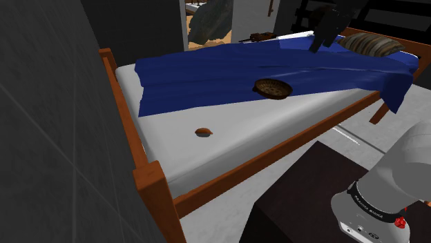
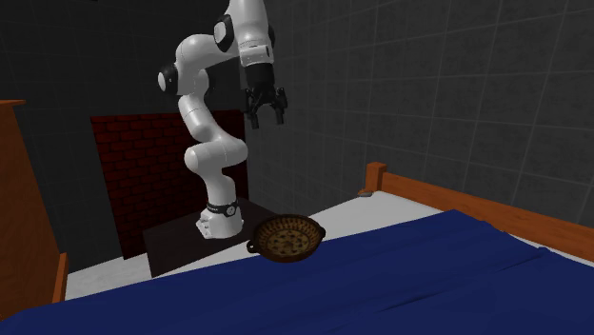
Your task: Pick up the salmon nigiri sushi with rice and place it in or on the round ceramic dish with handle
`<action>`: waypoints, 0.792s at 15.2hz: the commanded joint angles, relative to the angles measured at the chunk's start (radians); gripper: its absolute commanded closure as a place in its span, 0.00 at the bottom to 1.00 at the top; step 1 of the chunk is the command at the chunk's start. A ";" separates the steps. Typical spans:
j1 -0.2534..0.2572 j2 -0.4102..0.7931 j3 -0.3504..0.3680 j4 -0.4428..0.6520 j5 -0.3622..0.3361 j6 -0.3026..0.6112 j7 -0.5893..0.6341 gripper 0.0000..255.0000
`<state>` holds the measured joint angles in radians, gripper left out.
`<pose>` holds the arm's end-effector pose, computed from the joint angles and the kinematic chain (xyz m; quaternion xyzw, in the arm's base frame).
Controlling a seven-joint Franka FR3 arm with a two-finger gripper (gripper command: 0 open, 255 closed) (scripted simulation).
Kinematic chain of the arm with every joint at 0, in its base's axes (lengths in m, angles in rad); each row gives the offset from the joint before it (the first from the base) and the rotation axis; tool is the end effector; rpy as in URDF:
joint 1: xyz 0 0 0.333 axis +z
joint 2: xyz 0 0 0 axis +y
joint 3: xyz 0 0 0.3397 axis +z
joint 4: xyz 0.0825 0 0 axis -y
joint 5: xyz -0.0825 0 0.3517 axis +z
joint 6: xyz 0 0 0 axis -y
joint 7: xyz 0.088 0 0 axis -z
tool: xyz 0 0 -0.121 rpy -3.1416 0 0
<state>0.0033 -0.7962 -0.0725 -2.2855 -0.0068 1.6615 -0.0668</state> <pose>0.2655 -0.0291 0.6355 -0.9961 -0.0074 -0.0864 0.0175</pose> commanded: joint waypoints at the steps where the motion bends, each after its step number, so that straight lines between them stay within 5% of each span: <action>1: 0.000 0.000 0.000 0.000 0.000 0.000 0.000 0.00; 12: 0.135 0.267 0.073 0.000 0.059 0.219 -0.102 0.00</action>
<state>0.1273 -0.5569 -0.0039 -2.2879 0.0477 1.8593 -0.1551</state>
